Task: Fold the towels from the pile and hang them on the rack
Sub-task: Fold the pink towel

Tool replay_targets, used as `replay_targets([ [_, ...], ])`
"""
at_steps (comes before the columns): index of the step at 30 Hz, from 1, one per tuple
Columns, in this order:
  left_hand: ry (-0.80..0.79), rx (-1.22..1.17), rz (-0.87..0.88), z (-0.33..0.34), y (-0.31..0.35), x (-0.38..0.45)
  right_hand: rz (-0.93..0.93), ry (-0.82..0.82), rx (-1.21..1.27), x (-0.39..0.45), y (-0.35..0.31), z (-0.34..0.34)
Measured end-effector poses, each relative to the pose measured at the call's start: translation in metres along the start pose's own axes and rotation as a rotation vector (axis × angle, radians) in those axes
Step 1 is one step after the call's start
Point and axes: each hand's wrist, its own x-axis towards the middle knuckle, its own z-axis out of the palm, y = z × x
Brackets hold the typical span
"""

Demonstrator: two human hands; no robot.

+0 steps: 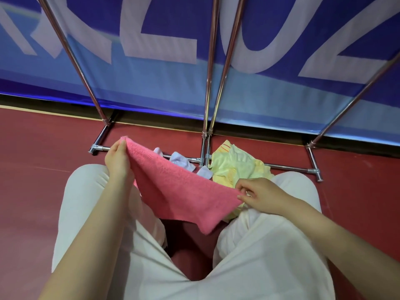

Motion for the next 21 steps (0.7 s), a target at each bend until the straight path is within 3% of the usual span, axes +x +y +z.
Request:
replay_targets([
  [3,-0.021,0.016,0.042,0.001,-0.001,-0.002,-0.087,0.039,-0.002,-0.003,0.005,0.001],
  [8,0.026,-0.030,0.061,-0.002,0.003,-0.003,-0.114,0.404,0.031,0.003,0.006,0.007],
  [11,0.042,-0.046,0.065,-0.004,0.004,-0.002,-0.081,0.499,0.097,0.009,0.004,0.007],
  [18,0.042,-0.115,0.106,-0.004,0.011,-0.007,0.086,0.573,0.135,0.020,-0.001,0.004],
  [21,0.023,-0.021,0.198,-0.003,0.014,-0.013,0.256,0.424,0.104,0.027,-0.002,0.005],
])
